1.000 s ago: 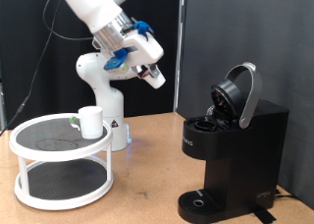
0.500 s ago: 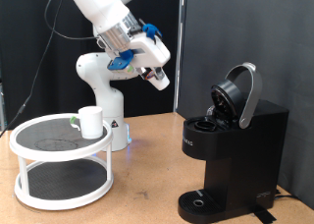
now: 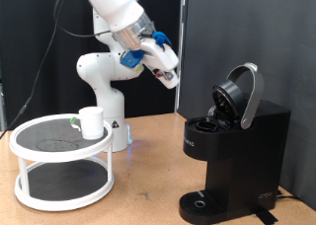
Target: Make a cup of coffee with the keurig machine
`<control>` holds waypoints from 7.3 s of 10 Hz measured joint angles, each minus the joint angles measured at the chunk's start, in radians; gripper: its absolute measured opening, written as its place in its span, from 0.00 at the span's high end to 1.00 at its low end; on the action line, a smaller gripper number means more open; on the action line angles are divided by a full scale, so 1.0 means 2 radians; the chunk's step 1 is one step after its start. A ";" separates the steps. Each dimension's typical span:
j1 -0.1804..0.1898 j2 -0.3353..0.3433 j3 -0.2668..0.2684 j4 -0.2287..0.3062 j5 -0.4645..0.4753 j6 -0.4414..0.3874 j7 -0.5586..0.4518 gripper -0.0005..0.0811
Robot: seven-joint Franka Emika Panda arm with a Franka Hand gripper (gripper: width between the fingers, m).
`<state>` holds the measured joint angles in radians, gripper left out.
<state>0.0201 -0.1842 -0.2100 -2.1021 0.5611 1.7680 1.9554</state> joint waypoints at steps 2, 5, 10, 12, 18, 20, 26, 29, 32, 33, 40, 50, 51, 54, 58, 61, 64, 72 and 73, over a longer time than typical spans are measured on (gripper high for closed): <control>0.005 0.001 0.019 0.005 -0.002 0.010 0.010 0.43; 0.008 0.005 0.040 0.012 -0.010 0.022 0.029 0.43; 0.007 0.031 0.044 0.025 -0.009 0.047 0.038 0.43; 0.007 0.039 0.044 0.034 -0.008 0.040 0.038 0.43; 0.008 0.049 0.056 0.002 -0.025 0.077 0.037 0.43; 0.008 0.057 0.064 -0.006 -0.025 0.096 0.037 0.43; 0.009 0.072 0.092 -0.023 -0.025 0.130 0.038 0.43; 0.010 0.080 0.103 -0.027 -0.025 0.138 0.039 0.43; 0.010 0.082 0.111 -0.035 -0.025 0.148 0.043 0.43; 0.010 0.083 0.112 -0.036 -0.025 0.151 0.044 0.43; 0.010 0.092 0.115 -0.043 -0.023 0.163 0.045 0.14; -0.008 0.035 0.096 -0.065 0.007 0.118 0.006 0.00; -0.009 0.033 0.095 -0.065 0.014 0.121 -0.001 0.00; -0.016 0.003 0.081 -0.065 0.037 0.122 -0.012 0.00; -0.026 -0.042 0.054 -0.054 0.049 0.081 -0.012 0.00; -0.032 -0.058 0.039 -0.035 0.052 0.051 -0.012 0.00; -0.033 -0.056 0.037 -0.030 0.056 0.040 -0.013 0.00; -0.003 -0.024 0.090 0.022 0.120 0.060 0.013 0.00; 0.001 -0.018 0.100 0.029 0.122 0.073 0.025 0.00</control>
<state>0.0225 -0.2211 -0.0094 -2.0449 0.8056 1.9142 2.0047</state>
